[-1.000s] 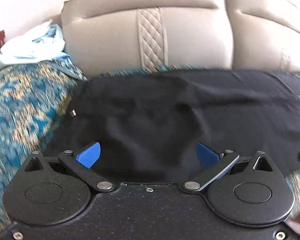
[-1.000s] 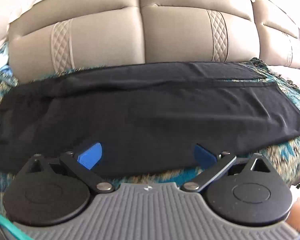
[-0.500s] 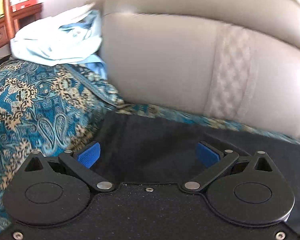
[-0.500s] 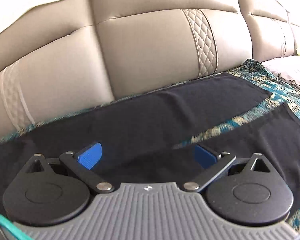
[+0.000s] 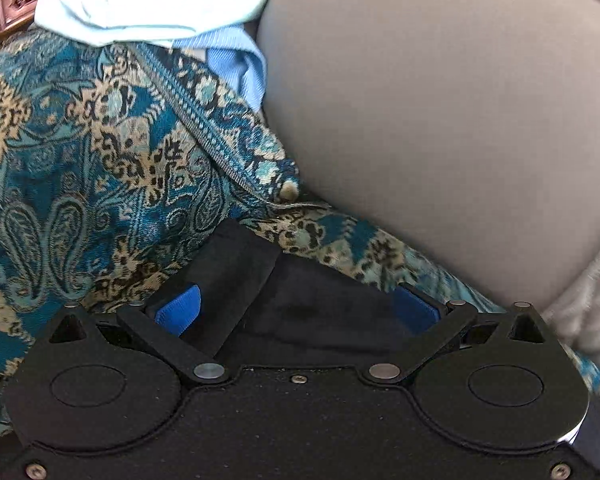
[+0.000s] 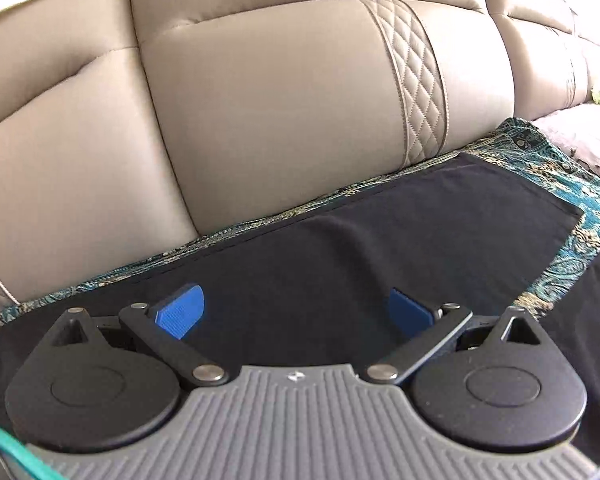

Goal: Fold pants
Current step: 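Close the left tool on the trouser waistband while the right tool lowers onto the trousers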

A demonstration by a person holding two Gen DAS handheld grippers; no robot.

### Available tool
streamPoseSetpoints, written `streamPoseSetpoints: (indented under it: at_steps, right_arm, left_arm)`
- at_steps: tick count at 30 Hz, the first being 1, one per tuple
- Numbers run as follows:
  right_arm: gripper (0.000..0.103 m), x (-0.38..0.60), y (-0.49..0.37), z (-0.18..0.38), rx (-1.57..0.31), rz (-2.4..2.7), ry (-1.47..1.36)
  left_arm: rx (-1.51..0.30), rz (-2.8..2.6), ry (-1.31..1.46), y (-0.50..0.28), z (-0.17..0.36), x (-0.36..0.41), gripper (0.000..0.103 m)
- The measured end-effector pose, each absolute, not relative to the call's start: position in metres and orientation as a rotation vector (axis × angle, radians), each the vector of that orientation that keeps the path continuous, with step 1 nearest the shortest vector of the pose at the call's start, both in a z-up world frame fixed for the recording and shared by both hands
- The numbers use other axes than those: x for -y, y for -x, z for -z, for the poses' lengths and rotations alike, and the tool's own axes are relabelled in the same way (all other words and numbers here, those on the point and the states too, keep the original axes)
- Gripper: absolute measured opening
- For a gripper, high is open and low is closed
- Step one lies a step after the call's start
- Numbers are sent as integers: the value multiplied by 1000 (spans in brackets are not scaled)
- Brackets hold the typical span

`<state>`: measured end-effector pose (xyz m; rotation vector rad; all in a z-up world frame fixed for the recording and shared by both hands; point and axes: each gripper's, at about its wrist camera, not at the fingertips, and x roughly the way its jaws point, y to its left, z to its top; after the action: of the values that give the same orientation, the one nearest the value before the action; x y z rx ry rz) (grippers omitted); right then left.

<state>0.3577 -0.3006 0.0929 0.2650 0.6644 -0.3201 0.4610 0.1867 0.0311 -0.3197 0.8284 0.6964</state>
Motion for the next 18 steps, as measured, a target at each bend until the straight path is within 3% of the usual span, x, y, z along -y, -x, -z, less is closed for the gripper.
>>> streamPoseSetpoints:
  at_steps: [9, 10, 11, 13, 14, 16, 17, 18]
  right_arm:
    - [103, 283, -374, -79, -685, 308, -210]
    - [103, 281, -375, -78, -686, 306, -206]
    - [103, 280, -375, -78, -687, 305, -205]
    - [103, 278, -376, -77, -688, 299, -203]
    - [103, 276, -376, -78, -688, 295, -202]
    - [103, 274, -376, -80, -686, 287, -199]
    - [103, 273, -376, -81, -684, 285, -198]
    - [103, 272, -375, -83, -683, 282, -200]
  left_arm:
    - [-903, -819, 232, -498, -9, -183, 103]
    - [-897, -821, 217, -498, -9, -180, 99]
    - [-881, -820, 213, -494, -10, -177, 92]
    - [-852, -836, 191, -488, -14, -170, 52]
    - [-847, -839, 160, -483, -18, -164, 41]
    - [-834, -805, 132, -477, -27, -163, 9]
    - [-818, -749, 155, -469, -32, -164, 2]
    - [-809, -720, 177, -464, -37, -165, 2]
